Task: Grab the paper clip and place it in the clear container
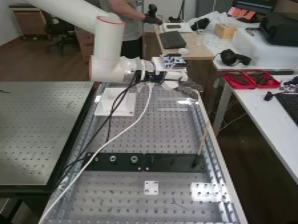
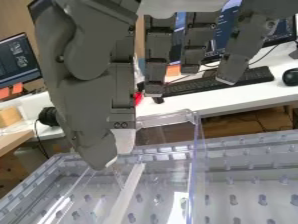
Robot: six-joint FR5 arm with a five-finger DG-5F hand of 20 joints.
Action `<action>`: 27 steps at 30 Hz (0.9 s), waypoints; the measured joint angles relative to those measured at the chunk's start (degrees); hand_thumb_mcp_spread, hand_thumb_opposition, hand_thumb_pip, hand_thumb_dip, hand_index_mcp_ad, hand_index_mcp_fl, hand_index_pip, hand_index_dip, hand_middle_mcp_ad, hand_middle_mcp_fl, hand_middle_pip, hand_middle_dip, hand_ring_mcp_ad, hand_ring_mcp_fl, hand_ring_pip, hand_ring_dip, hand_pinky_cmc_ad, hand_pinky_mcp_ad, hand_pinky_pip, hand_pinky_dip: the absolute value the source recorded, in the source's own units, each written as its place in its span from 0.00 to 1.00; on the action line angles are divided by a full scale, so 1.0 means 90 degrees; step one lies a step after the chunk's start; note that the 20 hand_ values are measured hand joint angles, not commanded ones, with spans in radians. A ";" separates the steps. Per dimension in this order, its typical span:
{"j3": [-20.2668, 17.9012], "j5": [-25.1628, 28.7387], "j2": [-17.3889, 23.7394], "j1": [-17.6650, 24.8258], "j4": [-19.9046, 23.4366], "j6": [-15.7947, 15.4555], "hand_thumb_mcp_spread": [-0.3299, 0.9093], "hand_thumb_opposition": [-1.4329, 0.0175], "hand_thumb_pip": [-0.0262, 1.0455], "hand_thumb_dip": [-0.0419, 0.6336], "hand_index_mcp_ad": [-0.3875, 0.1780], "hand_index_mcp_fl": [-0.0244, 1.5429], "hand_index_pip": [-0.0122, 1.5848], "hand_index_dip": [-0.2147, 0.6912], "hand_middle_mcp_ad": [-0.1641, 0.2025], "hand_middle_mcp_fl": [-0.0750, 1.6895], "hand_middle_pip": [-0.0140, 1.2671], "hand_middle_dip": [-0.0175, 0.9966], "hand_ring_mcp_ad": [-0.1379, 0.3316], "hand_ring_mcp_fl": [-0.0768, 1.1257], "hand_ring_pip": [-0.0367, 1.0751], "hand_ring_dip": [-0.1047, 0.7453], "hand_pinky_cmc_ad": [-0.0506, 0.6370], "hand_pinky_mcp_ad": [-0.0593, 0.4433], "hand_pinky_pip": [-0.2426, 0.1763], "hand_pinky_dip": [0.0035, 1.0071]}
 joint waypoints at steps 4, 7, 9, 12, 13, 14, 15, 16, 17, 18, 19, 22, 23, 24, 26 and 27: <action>0.0027 -0.0022 -0.0020 -0.0002 -0.0049 -0.0014 0.77 0.35 0.40 0.43 0.36 0.54 0.74 0.38 0.44 0.26 0.11 0.22 0.51 0.17 0.14 0.26 0.58 0.68 0.82 0.19; 0.0059 -0.0036 -0.0038 -0.0010 -0.0178 -0.0020 0.77 0.36 0.39 0.44 0.35 0.51 0.70 0.39 0.43 0.26 0.11 0.22 0.51 0.17 0.14 0.26 0.58 0.68 0.82 0.19; 0.0060 -0.0036 -0.0038 -0.0014 -0.0193 -0.0020 0.77 0.37 0.42 0.43 0.36 0.41 0.67 0.38 0.43 0.25 0.11 0.22 0.51 0.17 0.14 0.26 0.58 0.68 0.82 0.19; 0.0044 -0.0025 -0.0038 -0.0016 -0.0172 -0.0002 0.74 0.38 0.45 0.44 0.36 0.39 0.66 0.38 0.44 0.23 0.11 0.22 0.51 0.17 0.14 0.26 0.58 0.68 0.82 0.19; 0.0043 -0.0023 -0.0036 -0.0017 -0.0172 0.0000 0.72 0.39 0.45 0.44 0.36 0.38 0.66 0.37 0.44 0.23 0.11 0.22 0.51 0.17 0.14 0.26 0.58 0.67 0.82 0.19; 0.0037 -0.0020 -0.0035 -0.0017 -0.0173 0.0004 0.71 0.39 0.45 0.43 0.36 0.37 0.66 0.36 0.43 0.23 0.11 0.22 0.51 0.17 0.14 0.26 0.58 0.68 0.82 0.19; 0.0035 -0.0016 -0.0032 -0.0019 -0.0166 0.0010 0.71 0.39 0.46 0.44 0.36 0.36 0.66 0.36 0.43 0.23 0.11 0.22 0.51 0.16 0.14 0.26 0.58 0.67 0.82 0.19; 0.0035 -0.0014 -0.0031 -0.0020 -0.0165 0.0013 0.69 0.39 0.46 0.44 0.36 0.35 0.66 0.35 0.43 0.23 0.11 0.22 0.51 0.16 0.14 0.26 0.58 0.68 0.82 0.19; 0.0031 -0.0011 -0.0027 -0.0022 -0.0164 0.0016 0.70 0.39 0.47 0.43 0.36 0.34 0.66 0.35 0.43 0.23 0.11 0.22 0.51 0.16 0.14 0.26 0.58 0.68 0.82 0.19; 0.0031 -0.0006 -0.0020 -0.0026 -0.0162 0.0016 0.70 0.40 0.47 0.43 0.36 0.34 0.66 0.35 0.43 0.23 0.11 0.22 0.51 0.16 0.14 0.26 0.58 0.68 0.82 0.19; 0.0030 -0.0005 -0.0015 -0.0028 -0.0165 0.0016 0.70 0.40 0.47 0.43 0.36 0.35 0.66 0.35 0.43 0.23 0.11 0.22 0.51 0.16 0.14 0.26 0.58 0.68 0.82 0.19; -0.0017 0.0009 0.0069 -0.0057 -0.0155 0.0043 0.69 0.40 0.47 0.43 0.36 0.33 0.65 0.35 0.44 0.22 0.11 0.22 0.51 0.16 0.14 0.26 0.58 0.68 0.82 0.19; -0.0070 0.0026 0.0153 -0.0083 -0.0127 0.0059 0.70 0.40 0.47 0.43 0.36 0.33 0.65 0.35 0.43 0.22 0.11 0.22 0.51 0.16 0.14 0.26 0.58 0.68 0.82 0.19; -0.0134 0.0049 0.0260 -0.0118 -0.0096 0.0068 0.70 0.40 0.47 0.43 0.36 0.32 0.65 0.35 0.44 0.22 0.11 0.22 0.51 0.16 0.14 0.26 0.58 0.68 0.82 0.19; -0.0267 0.0091 0.0470 -0.0189 -0.0044 0.0071 0.68 0.40 0.47 0.43 0.36 0.31 0.63 0.35 0.44 0.22 0.11 0.22 0.51 0.15 0.14 0.26 0.58 0.67 0.82 0.19; -0.0372 0.0125 0.0627 -0.0246 -0.0002 0.0070 0.68 0.41 0.47 0.43 0.36 0.30 0.61 0.35 0.43 0.22 0.11 0.22 0.51 0.15 0.14 0.26 0.58 0.67 0.82 0.19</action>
